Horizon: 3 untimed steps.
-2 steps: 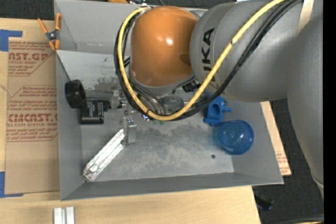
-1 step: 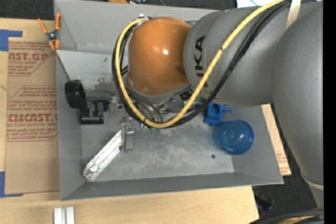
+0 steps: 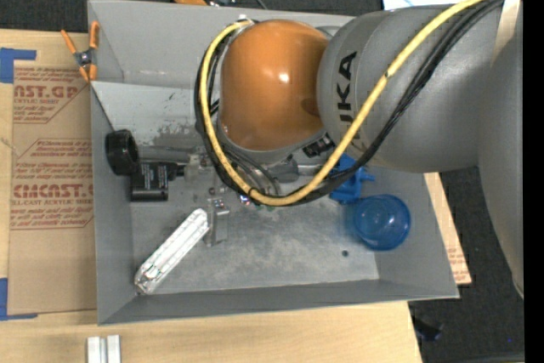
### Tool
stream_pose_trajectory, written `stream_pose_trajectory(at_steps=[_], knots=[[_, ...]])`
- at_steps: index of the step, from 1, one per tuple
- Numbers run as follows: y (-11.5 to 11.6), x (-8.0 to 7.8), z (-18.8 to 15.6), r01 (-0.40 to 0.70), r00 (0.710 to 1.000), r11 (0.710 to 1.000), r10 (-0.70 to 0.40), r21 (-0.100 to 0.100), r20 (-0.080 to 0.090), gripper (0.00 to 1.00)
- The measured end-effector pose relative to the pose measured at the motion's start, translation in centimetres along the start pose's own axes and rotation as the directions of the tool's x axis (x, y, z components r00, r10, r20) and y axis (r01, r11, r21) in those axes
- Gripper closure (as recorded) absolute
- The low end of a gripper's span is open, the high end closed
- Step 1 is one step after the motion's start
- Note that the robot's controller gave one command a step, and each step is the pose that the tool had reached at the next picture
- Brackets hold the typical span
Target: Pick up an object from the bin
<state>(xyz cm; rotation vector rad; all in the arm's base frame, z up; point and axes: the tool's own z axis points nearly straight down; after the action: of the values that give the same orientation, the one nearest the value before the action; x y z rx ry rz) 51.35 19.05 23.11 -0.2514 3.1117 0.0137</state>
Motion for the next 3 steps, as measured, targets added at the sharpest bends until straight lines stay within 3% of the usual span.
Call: stream_pose_trajectory(at_steps=[1,2,3], knots=[[0.5,2.0,8.5,0.000,1.000,1.000,0.000,-0.001,-0.006,0.00],[1.1,1.7,10.9,0.005,1.000,1.000,-0.005,0.000,-0.012,0.00],[2.4,0.7,10.0,0.038,0.999,0.999,-0.038,-0.001,-0.012,0.00]])
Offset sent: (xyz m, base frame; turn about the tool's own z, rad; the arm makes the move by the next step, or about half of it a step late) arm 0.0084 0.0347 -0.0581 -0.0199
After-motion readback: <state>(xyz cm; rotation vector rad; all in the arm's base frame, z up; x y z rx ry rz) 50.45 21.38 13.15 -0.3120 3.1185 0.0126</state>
